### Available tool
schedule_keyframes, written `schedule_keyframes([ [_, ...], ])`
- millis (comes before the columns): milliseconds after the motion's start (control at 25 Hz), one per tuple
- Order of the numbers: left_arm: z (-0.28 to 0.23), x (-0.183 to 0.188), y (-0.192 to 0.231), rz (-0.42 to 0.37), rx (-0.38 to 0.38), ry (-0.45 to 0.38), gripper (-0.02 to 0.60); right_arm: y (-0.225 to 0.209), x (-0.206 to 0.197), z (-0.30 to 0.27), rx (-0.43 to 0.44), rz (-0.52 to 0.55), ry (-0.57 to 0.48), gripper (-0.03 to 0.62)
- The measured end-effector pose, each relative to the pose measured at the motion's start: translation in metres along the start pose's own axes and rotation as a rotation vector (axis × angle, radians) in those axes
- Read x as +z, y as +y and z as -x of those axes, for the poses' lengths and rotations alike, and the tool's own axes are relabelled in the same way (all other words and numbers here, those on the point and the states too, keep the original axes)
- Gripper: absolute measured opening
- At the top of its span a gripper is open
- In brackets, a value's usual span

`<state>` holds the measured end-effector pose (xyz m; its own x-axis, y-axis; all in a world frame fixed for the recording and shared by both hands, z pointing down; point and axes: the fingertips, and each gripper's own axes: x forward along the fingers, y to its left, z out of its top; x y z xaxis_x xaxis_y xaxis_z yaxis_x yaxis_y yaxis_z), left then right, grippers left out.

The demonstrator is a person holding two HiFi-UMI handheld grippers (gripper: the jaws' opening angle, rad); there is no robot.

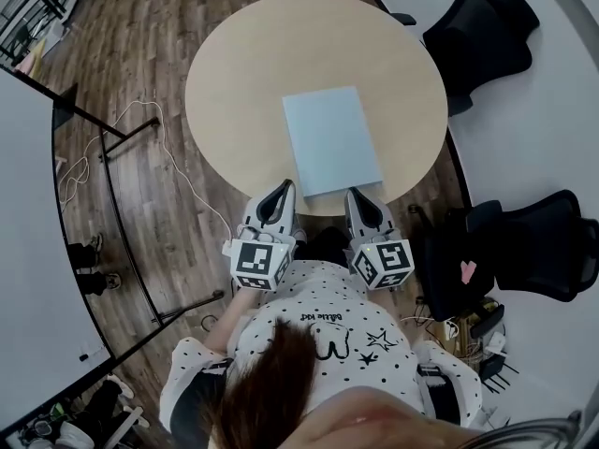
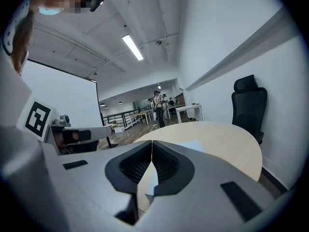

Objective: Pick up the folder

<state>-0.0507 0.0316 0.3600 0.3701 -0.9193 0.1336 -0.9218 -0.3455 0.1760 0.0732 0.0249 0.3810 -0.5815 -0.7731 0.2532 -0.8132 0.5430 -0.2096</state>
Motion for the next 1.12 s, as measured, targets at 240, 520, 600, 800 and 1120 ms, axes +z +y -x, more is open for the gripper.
schedule_keyframes([
  [240,-0.012,-0.007,-0.001,0.008,0.008,0.017,0.018,-0.012,-0.002,-0.009,0.010,-0.010,0.013,0.006],
  [520,-0.043,-0.001,-0.003,0.033,0.043,0.019,0.018,-0.029,0.007,-0.031,0.085,-0.015,0.042,0.006],
  [600,-0.056,0.000,-0.004,0.038,0.063,0.018,0.018,-0.039,0.014,-0.039,0.107,-0.009,0.043,0.006],
  [800,-0.084,0.004,-0.001,0.063,0.136,0.007,0.018,-0.071,0.028,-0.056,0.144,0.004,0.054,0.006],
  [1120,-0.101,0.013,0.006,0.062,0.234,-0.023,0.018,-0.102,0.042,-0.080,0.191,0.021,0.067,0.006],
])
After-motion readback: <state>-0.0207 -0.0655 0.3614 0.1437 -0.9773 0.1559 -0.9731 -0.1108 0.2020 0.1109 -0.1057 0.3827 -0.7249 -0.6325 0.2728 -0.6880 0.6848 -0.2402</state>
